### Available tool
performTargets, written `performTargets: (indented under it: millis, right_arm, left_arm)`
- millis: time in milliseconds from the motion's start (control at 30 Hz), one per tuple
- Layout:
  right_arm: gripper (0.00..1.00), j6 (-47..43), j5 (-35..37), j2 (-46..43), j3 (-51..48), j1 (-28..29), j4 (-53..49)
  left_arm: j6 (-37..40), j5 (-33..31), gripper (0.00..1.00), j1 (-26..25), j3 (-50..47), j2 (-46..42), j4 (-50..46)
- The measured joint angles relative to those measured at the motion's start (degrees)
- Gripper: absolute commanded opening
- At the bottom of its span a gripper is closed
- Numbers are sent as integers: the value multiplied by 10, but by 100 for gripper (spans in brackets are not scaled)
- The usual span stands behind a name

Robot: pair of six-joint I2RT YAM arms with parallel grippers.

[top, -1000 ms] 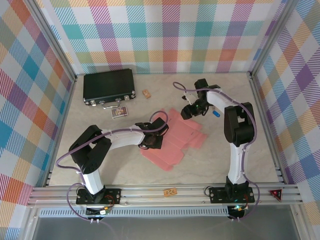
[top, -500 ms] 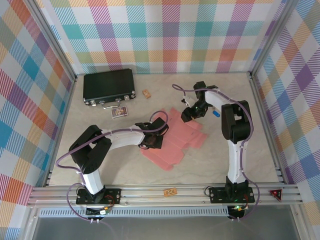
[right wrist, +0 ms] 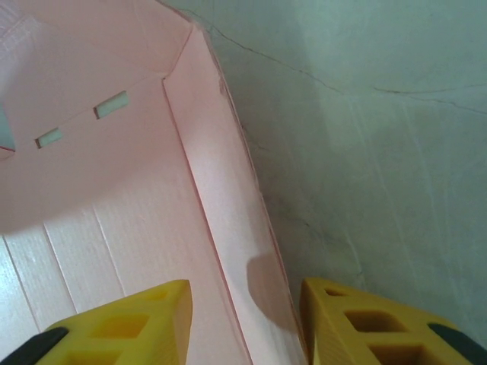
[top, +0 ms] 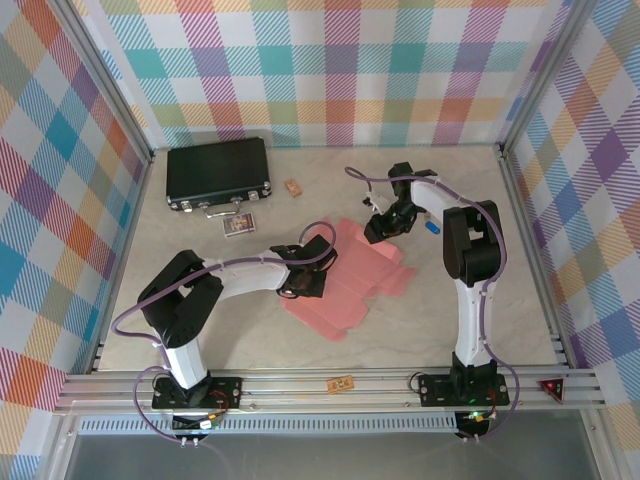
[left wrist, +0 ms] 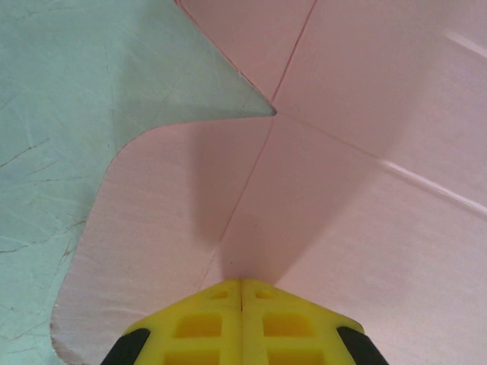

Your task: Fold the paper box

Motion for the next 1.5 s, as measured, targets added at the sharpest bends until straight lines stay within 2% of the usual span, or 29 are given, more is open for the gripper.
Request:
performTargets:
  millis: [133,433,667,933,1167,1367,1500]
  right_arm:
    - [37,-6,-6,-6,0,0,0]
    - [39,-24,-6,-33,-6,1,-4]
    - [37,-39,-3,-52,-7,6,-10]
    - [25,-45,5,-52,-7,11,-19]
    - [19,-50,19,-52,-7,16,-19]
    - [5,-56,39,-53,-14,22,-8]
    - [0,-65,52,-72,-47,27,19]
  left_arm:
    - [0,0,0,0,0,0,0]
    - [0,0,0,0,0,0,0]
    - [0,0,0,0,0,0,0]
    - [0,0,0,0,0,0,0]
    - [-1,0,0,0,0,0,0]
    - [-2,1,0,0,0,0,0]
    - [-7,3,0,1,0,0,3]
